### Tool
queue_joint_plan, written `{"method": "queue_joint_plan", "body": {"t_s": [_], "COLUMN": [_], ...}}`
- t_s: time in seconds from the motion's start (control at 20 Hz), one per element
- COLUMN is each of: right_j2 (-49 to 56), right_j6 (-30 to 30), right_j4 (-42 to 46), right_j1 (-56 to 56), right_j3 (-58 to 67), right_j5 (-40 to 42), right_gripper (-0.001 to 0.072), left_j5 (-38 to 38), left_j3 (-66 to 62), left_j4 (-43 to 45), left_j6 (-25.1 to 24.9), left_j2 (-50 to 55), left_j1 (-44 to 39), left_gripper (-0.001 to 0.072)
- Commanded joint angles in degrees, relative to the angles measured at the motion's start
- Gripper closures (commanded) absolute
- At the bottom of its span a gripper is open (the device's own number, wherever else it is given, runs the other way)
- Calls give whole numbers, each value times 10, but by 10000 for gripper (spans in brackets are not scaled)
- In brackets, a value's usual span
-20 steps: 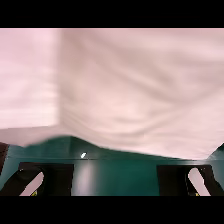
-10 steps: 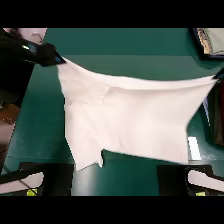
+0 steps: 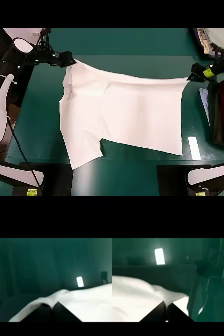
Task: Fold the shirts.
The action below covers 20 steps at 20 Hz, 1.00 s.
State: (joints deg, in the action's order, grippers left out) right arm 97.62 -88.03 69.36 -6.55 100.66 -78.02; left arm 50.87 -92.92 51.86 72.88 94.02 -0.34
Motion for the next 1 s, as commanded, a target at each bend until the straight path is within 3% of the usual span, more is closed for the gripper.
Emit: {"method": "queue_joint_plan", "body": {"t_s": [0.0, 0.2, 0.45, 0.75, 0.95], "right_j2": [16, 4, -54, -103, -147], "right_j6": [0, 13, 13, 13, 13], "right_j4": [2, 12, 12, 7, 7], "right_j1": [5, 28, 62, 62, 52], "right_j3": [40, 0, -146, -279, -284], "right_j5": [61, 0, 30, 39, 27], "right_gripper": [696, 696, 696, 696, 696], "left_j5": [-49, 53, 212, 284, 286], "left_j3": [0, 0, 0, 0, 0], "left_j4": [30, 59, 185, 230, 232], "left_j6": [-31, -99, -81, -64, -52], "left_j2": [8, 8, 8, 8, 0], "left_j1": [0, 0, 0, 0, 0], "left_gripper": [683, 683, 683, 683, 683]}}
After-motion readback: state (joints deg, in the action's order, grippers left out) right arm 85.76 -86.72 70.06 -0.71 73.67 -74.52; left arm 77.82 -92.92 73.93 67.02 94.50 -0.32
